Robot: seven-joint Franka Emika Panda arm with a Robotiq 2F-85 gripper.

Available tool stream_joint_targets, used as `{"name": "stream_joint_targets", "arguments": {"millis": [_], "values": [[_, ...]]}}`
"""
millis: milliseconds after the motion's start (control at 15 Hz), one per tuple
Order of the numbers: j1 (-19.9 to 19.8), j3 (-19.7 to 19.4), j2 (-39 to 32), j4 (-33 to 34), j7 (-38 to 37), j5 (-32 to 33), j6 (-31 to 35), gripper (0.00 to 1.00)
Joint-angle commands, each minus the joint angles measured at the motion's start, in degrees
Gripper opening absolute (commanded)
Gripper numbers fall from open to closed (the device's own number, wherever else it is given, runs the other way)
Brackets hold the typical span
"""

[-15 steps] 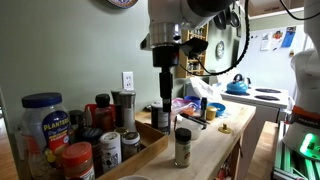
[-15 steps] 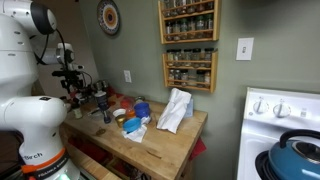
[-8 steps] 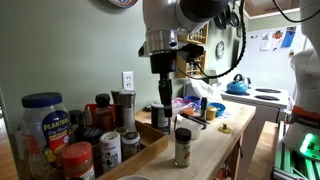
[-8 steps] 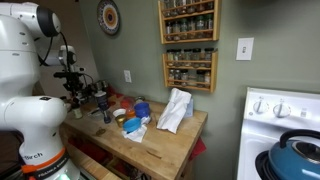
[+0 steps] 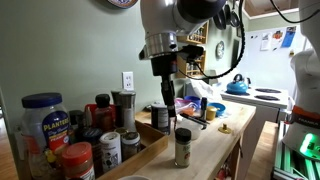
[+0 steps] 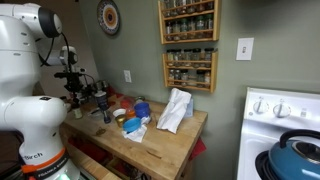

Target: Close the lid on the jar at the front of the counter

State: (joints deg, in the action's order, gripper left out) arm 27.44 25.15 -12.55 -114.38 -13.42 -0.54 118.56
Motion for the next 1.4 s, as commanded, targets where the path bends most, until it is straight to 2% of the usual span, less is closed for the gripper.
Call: {"name": "stream_joint_targets", "arguments": {"millis": [0,1333], "values": [[0.84,-0.56,-0.72,0.91,-0.71,0.26,-2.16,0.0],[0.27,-1.26,-1.87,-0.68,-0.03,-1.27,-1.94,0.0]]}}
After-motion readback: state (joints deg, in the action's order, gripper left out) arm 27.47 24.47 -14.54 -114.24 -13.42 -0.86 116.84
